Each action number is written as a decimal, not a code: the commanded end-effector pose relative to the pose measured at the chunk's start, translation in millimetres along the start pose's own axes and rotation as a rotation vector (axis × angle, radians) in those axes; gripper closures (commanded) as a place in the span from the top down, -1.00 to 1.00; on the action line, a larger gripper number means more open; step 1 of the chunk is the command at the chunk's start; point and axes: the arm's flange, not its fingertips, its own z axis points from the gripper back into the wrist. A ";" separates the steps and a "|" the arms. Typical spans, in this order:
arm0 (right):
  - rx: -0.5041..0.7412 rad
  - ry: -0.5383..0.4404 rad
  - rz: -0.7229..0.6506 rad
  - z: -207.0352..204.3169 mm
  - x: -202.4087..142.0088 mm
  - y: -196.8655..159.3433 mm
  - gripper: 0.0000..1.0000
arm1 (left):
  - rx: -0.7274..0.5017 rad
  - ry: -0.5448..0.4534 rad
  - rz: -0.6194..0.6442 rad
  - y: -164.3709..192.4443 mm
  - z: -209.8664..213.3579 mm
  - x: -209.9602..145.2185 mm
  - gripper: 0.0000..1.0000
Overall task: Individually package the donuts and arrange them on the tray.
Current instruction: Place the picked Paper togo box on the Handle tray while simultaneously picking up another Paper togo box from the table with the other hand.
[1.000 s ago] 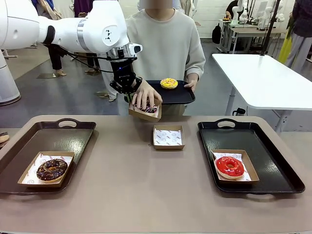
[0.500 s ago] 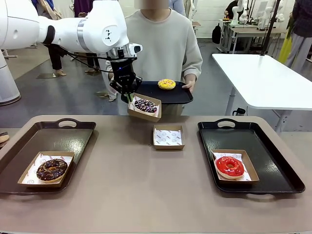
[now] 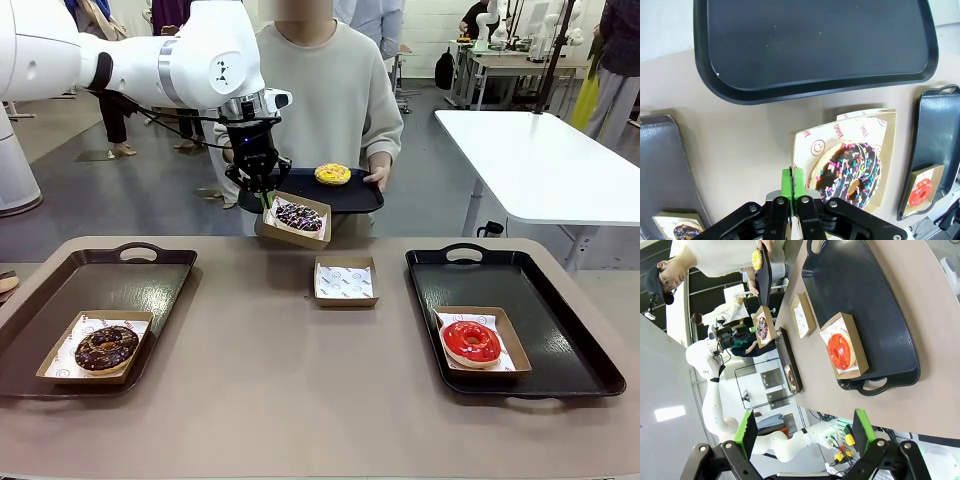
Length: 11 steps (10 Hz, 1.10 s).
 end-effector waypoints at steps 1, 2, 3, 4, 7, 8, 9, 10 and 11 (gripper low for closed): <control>0.000 0.000 0.000 0.0 0.0 0.0 1.00 | 0.000 0.000 0.000 0.0 0.0 0.0 -0.98; -0.019 -0.041 0.049 -12.7 7.2 21.7 1.00 | -0.040 0.010 -0.059 13.3 7.6 0.4 -0.98; -0.039 -0.079 0.070 -32.0 13.8 51.9 1.00 | -0.067 0.009 -0.095 28.8 19.9 1.7 -0.98; -0.095 -0.095 0.104 -56.8 17.2 86.7 1.00 | -0.087 0.002 -0.118 50.8 33.4 -6.5 -0.98; -0.262 -0.049 0.224 -144.5 -0.1 177.4 1.00 | -0.046 -0.013 -0.123 119.2 65.3 -31.2 -0.98; -0.325 -0.038 0.252 -177.7 -4.4 201.4 1.00 | -0.040 -0.019 -0.089 145.8 74.3 -35.6 -0.98; -0.404 -0.029 0.288 -215.6 -7.6 221.7 1.00 | -0.049 -0.027 -0.049 175.2 79.6 -44.5 -0.98; -0.461 -0.039 0.333 -247.9 -10.9 238.9 1.00 | -0.053 -0.035 -0.022 198.2 82.9 -50.7 -0.98; -0.518 -0.044 0.381 -277.3 -15.1 252.9 1.00 | -0.038 -0.040 -0.002 217.0 84.0 -56.5 -0.98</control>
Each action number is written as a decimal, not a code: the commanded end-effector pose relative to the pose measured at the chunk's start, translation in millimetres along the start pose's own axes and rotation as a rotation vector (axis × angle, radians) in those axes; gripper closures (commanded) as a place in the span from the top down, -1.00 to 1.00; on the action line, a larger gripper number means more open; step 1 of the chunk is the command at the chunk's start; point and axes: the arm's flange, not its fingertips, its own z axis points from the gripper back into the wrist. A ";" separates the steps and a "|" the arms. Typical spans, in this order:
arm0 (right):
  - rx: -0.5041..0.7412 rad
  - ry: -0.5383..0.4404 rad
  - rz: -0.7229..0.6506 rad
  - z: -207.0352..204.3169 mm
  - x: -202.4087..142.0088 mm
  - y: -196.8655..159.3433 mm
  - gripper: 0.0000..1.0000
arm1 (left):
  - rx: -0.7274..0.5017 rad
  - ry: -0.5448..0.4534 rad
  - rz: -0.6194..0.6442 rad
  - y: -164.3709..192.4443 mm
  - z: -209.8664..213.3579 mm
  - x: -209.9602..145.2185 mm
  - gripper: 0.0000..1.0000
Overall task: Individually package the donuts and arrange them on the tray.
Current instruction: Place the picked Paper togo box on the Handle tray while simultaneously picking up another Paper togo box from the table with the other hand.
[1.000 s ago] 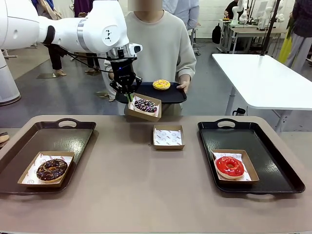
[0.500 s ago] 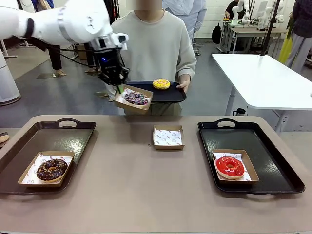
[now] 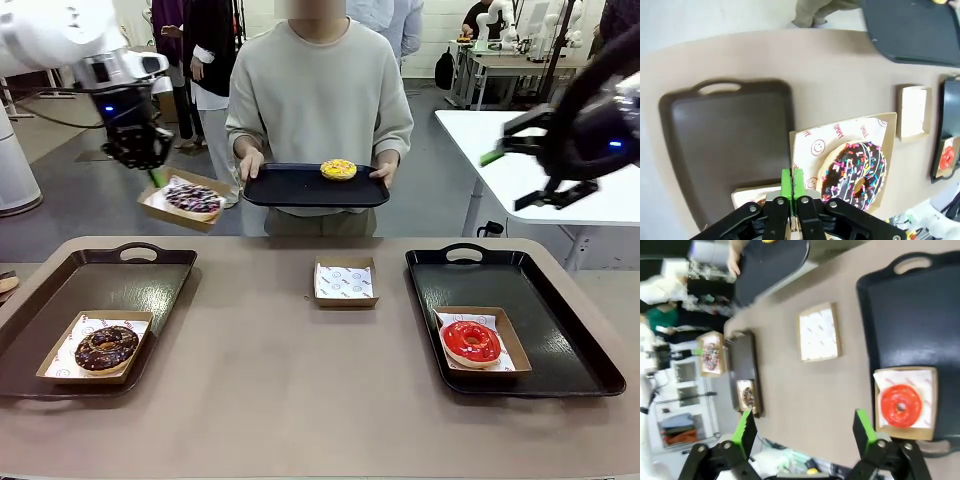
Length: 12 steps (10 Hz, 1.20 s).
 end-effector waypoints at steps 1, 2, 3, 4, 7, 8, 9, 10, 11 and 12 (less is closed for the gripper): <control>-0.145 -0.005 0.051 -32.7 18.7 25.4 1.00 | -0.008 -0.024 0.016 20.2 -6.5 -21.8 -0.98; -0.203 0.002 0.103 -55.6 20.8 42.9 1.00 | 0.036 -0.023 0.042 31.9 -10.6 -26.1 -0.98; -0.248 0.014 0.148 -74.1 20.3 55.4 1.00 | 0.070 -0.017 0.052 39.0 -15.1 -30.5 -0.98; -0.287 0.020 0.186 -88.4 18.8 62.1 1.00 | 0.094 -0.006 0.057 45.2 -19.9 -33.4 -0.98; -0.349 0.090 0.225 -128.1 9.2 63.4 1.00 | 0.126 0.021 0.103 65.8 -37.1 -38.6 -0.98; -0.350 0.105 0.223 -130.9 7.3 65.8 1.00 | 0.136 0.030 0.113 69.3 -36.9 -39.3 -0.98; -0.345 0.110 0.238 -128.2 2.9 66.8 1.00 | 0.143 0.031 0.117 70.9 -36.8 -41.0 -0.98; -0.289 0.130 0.244 -117.8 -8.6 62.6 1.00 | 0.117 0.047 0.083 67.0 -39.4 -35.6 -0.98; -0.334 0.110 0.248 -133.9 1.9 59.1 1.00 | 0.117 0.047 0.083 67.0 -39.4 -35.6 -0.98; -0.334 0.110 0.248 -133.9 1.9 59.1 1.00 | 0.117 0.047 0.083 67.0 -39.4 -35.6 -0.98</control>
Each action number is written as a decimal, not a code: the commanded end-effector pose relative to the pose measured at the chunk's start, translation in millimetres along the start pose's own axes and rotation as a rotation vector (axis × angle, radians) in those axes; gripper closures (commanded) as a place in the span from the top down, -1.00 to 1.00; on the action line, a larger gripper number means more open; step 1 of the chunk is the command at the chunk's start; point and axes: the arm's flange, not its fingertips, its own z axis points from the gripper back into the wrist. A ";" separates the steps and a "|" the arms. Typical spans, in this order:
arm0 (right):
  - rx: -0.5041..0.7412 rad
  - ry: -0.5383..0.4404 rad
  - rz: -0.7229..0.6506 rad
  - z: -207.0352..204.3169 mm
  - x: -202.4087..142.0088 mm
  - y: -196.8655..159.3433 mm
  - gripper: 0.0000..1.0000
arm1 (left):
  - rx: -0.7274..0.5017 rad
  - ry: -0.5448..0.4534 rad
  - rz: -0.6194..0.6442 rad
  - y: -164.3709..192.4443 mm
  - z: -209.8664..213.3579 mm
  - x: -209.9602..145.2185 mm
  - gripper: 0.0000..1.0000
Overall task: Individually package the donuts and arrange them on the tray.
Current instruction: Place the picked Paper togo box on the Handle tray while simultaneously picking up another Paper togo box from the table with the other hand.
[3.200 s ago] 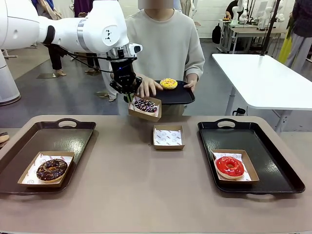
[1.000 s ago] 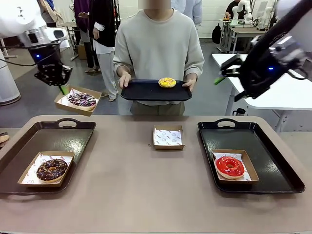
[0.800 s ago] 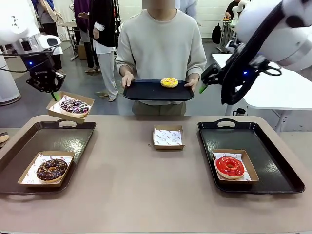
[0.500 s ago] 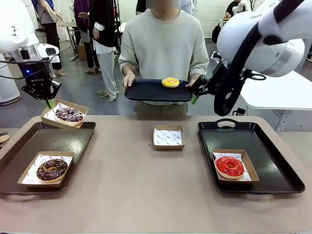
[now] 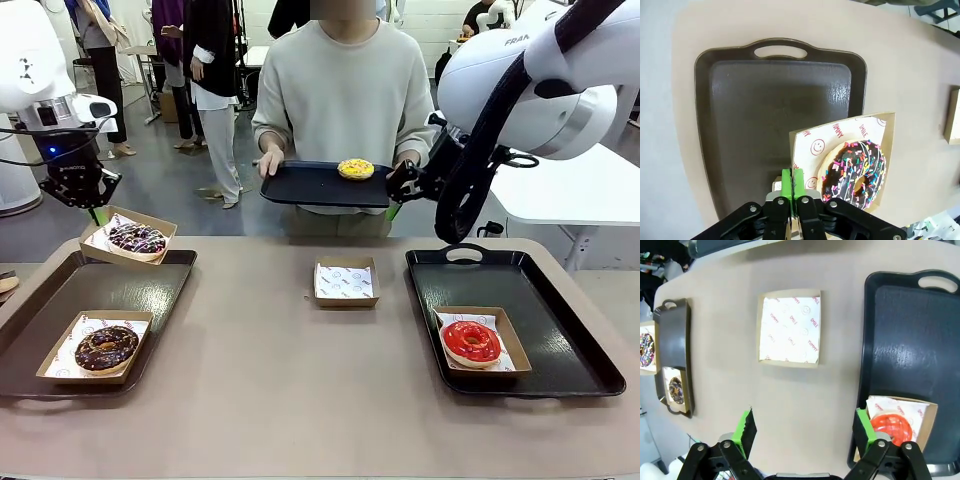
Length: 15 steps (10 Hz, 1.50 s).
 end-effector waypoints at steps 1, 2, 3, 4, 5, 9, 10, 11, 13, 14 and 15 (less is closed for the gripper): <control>-0.007 -0.004 -0.003 -4.4 2.1 -1.6 1.00 | -0.001 -0.002 -0.003 -1.0 0.9 -0.1 -0.98; -0.007 -0.004 -0.003 -4.4 2.1 -1.6 1.00 | -0.001 -0.002 -0.003 -1.0 0.9 -0.1 -0.98; -0.007 -0.004 -0.003 -4.4 2.1 -1.6 1.00 | -0.001 -0.002 -0.003 -1.0 0.9 -0.1 -0.98; -0.007 -0.004 -0.003 -4.4 2.1 -1.6 1.00 | -0.001 -0.002 -0.003 -1.0 0.9 -0.1 -0.98; -0.007 -0.004 -0.003 -4.4 2.1 -1.6 1.00 | 0.000 0.000 -0.001 -0.4 0.0 0.0 -0.98; -0.158 -0.004 -0.072 -35.8 43.6 31.7 1.00 | -0.031 0.012 -0.024 30.5 -26.7 12.4 -0.98; -0.177 0.003 -0.078 -49.3 56.3 40.3 1.00 | -0.032 0.001 -0.025 36.6 -31.4 13.4 -0.98; -0.203 0.003 -0.089 -64.9 67.0 47.8 1.00 | -0.043 -0.006 -0.021 43.1 -35.3 14.5 -0.98; -0.228 0.025 -0.123 -94.2 83.6 59.6 1.00 | -0.068 -0.013 -0.031 51.3 -45.8 17.8 -0.98; -0.232 0.039 -0.131 -106.9 87.3 61.3 1.00 | -0.073 -0.004 -0.031 53.9 -53.9 21.8 -0.98; -0.231 0.054 -0.144 -118.3 89.3 59.7 1.00 | -0.071 0.007 -0.031 55.8 -61.2 25.5 -0.98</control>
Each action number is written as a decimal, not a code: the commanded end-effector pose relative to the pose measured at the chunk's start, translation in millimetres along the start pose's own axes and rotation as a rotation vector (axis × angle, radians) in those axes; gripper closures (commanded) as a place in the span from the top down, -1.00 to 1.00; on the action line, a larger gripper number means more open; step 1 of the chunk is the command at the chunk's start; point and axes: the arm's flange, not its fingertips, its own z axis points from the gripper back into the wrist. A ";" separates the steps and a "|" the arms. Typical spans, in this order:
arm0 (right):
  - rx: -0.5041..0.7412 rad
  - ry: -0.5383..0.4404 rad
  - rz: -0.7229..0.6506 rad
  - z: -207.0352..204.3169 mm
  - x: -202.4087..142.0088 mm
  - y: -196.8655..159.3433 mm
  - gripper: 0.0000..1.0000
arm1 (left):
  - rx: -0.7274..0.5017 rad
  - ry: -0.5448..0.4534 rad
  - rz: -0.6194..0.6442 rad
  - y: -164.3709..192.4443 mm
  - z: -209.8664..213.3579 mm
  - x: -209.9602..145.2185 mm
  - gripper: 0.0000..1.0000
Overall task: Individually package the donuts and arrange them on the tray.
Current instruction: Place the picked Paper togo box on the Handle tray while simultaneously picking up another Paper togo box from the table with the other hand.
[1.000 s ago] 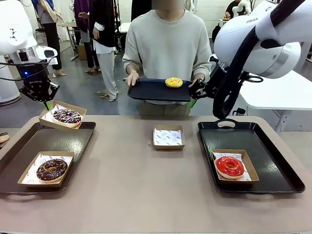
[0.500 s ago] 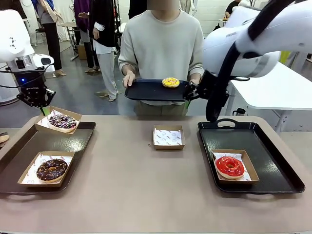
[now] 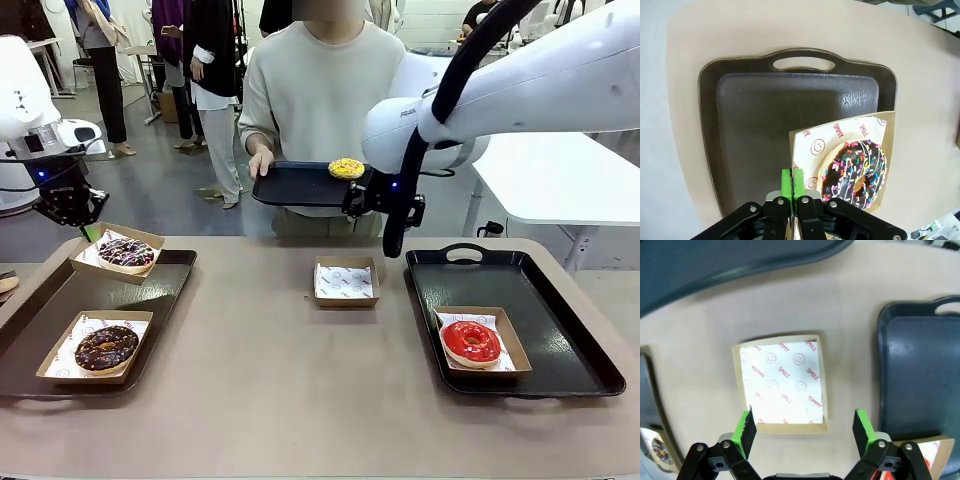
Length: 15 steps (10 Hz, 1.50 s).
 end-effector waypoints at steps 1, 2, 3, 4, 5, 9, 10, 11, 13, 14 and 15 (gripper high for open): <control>-0.031 0.026 -0.038 -12.7 9.3 5.4 1.00 | -0.020 0.006 -0.024 7.4 -12.8 4.8 -0.98; -0.035 0.031 -0.043 -20.0 7.9 2.9 1.00 | -0.017 0.014 -0.030 7.6 -16.4 6.4 -0.98; -0.043 0.029 -0.053 -26.4 5.7 -0.6 1.00 | -0.016 0.021 -0.036 6.3 -19.8 7.0 -0.98; -0.058 0.024 -0.053 -32.4 2.9 -5.3 1.00 | -0.018 0.027 -0.047 3.5 -22.6 6.7 -0.98; -0.067 0.038 -0.048 -38.9 -0.8 -9.8 1.00 | -0.016 0.031 -0.052 0.6 -24.9 7.1 -0.98; -0.042 0.041 0.022 -47.5 -18.2 -23.4 1.00 | 0.020 0.061 -0.044 -16.5 -23.1 3.9 -0.98; -0.053 0.074 -0.015 -49.6 -6.7 -17.0 1.00 | 0.005 0.050 -0.046 -7.3 -31.3 4.7 -0.98; -0.053 0.074 -0.015 -49.6 -6.7 -17.0 1.00 | 0.005 0.050 -0.046 -7.3 -31.3 4.7 -0.98; -0.052 0.072 -0.005 -50.7 -9.2 -18.5 1.00 | 0.004 0.056 -0.050 -10.7 -31.8 4.1 -0.98; -0.065 0.014 0.030 -52.7 -16.8 -15.9 1.00 | 0.001 0.058 -0.071 -16.1 -37.4 5.9 -0.98; -0.087 0.006 0.049 -58.0 -19.4 -15.8 1.00 | 0.003 0.052 -0.068 -18.0 -39.7 6.1 -0.98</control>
